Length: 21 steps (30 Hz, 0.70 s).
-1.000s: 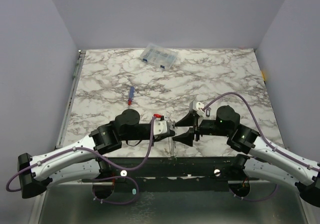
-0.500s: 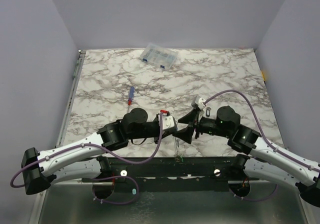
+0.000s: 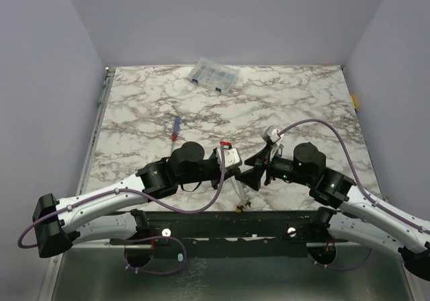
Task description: Put the keys on the keyring
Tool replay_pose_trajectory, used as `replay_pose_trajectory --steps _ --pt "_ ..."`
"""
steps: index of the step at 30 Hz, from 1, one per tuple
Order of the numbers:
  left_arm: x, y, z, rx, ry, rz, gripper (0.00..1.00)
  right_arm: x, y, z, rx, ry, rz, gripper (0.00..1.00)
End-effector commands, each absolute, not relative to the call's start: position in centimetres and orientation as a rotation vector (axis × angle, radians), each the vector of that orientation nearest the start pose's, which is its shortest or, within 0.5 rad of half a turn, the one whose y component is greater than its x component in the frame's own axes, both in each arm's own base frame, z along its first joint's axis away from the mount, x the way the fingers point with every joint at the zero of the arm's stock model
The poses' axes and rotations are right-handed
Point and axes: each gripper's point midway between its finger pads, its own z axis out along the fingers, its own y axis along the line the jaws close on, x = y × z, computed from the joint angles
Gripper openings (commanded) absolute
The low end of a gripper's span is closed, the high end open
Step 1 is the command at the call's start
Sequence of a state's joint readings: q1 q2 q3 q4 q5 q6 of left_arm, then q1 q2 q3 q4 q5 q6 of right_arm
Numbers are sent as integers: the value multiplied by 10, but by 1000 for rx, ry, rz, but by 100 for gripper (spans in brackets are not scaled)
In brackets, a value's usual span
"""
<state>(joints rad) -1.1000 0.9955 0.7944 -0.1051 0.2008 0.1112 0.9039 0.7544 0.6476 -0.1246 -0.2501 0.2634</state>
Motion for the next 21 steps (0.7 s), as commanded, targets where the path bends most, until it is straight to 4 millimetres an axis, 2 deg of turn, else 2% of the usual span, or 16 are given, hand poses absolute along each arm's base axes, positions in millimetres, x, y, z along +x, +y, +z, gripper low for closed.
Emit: replay_pose_trajectory --steps 1,7,12,18,21 --pt "142 -336 266 1145 1468 -868 0 143 270 222 -757 1790 1052 73" --pt "144 -337 269 1116 1478 -872 0 146 271 210 -750 1822 1038 73" --pt "147 -338 274 1076 1476 -882 0 152 276 202 -732 1856 1027 66" --pt "152 -339 278 1024 1474 -885 0 153 287 207 -737 1797 1078 60" --pt "153 -338 279 1004 1471 -882 0 159 287 208 -712 1762 1066 52"
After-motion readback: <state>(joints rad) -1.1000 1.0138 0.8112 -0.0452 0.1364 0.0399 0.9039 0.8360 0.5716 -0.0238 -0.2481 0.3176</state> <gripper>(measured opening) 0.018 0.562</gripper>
